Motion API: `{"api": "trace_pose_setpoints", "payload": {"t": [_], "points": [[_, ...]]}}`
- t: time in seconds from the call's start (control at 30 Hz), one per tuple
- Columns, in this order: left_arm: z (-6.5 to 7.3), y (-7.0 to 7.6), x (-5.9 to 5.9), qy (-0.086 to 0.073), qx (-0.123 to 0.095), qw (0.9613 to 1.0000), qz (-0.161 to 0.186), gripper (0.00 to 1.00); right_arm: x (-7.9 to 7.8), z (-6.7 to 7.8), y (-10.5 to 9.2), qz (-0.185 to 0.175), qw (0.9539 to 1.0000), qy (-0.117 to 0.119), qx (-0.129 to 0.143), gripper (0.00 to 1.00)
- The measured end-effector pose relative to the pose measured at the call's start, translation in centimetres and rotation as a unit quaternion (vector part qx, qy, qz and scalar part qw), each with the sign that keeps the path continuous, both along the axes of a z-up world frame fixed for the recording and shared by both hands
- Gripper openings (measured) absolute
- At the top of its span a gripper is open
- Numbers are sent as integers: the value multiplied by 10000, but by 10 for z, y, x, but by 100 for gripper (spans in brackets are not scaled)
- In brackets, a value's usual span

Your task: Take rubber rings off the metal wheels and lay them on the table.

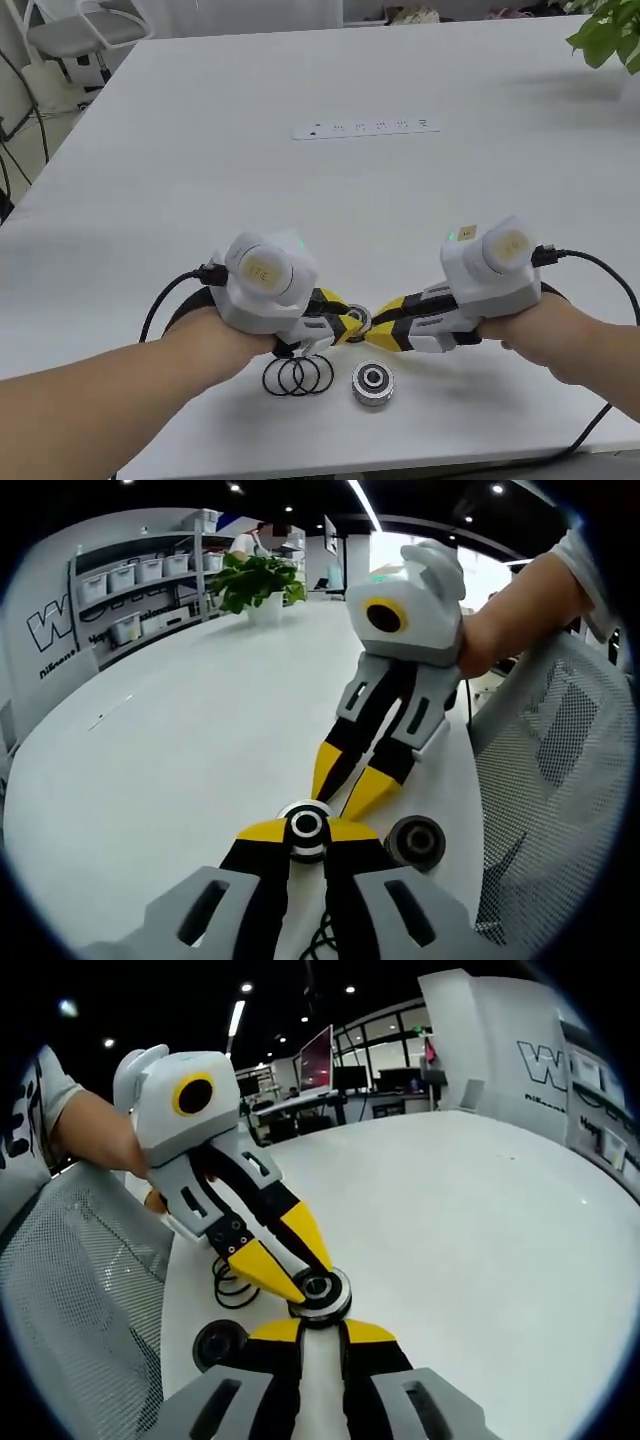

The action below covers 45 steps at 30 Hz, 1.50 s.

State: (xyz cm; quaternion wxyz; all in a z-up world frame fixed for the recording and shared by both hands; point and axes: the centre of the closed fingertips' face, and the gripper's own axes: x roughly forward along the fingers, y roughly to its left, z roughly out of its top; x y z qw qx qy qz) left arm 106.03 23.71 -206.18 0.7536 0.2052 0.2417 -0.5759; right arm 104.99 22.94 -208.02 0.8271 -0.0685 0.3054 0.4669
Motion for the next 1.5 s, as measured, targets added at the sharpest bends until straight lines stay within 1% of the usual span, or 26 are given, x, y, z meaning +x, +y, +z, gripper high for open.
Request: {"api": "trace_pose_setpoints", "payload": {"t": [0.13,0.27,0.3,0.33,0.37,0.4,0.47,0.57,0.67,0.7,0.8,0.97,1.03,1.13,1.3,1.37,1.5], "points": [[0,0,0,-8,-14,10000,43,7,0,0,1,77,9998,-128,-156,10],[0,-1,1,-13,-26,10000,79,7,0,0,0,95,9996,-168,-204,10],[-1,-1,1,-14,-25,10000,83,7,0,0,0,106,9995,-185,-219,8],[0,-1,1,-11,-24,10000,83,7,1,-3,-7,126,9984,-263,-491,0],[-1,-2,1,14,-34,10000,67,7,1,-1,-3,134,9990,-259,-338,0],[-1,-2,1,-1,-21,10000,74,7,2,-2,-3,70,9994,-171,-281,0],[-1,-2,1,4,-12,10000,75,7,2,-2,-4,93,9994,-168,-282,0],[-1,-2,1,11,4,10000,74,7,3,-2,-4,73,9998,-48,-167,0],[-1,-3,1,22,9,10000,92,7,2,-2,-4,116,9998,-78,-140,0],[-2,-3,1,24,11,10000,94,7,2,-2,-3,181,9996,-145,-175,0],[-2,-3,1,33,10,10000,93,7,2,-2,-3,275,9990,-233,-246,0],[-2,-3,1,34,8,9999,104,7,2,-2,-3,272,9993,-206,-182,0],[-2,-3,1,34,9,9999,106,7,3,-2,-4,217,9995,-136,-165,0],[-2,-3,2,34,8,9999,109,7,3,-2,-4,-4,9998,204,-15,0],[-2,-3,1,26,2,9999,111,7,2,-2,-4,42,9998,166,-52,0],[-2,-3,1,26,2,9999,118,7,3,-2,-4,-40,9998,215,6,0],[-2,-3,1,-5,-10,9999,135,7,3,-2,-4,-170,9993,319,8,0]]}}
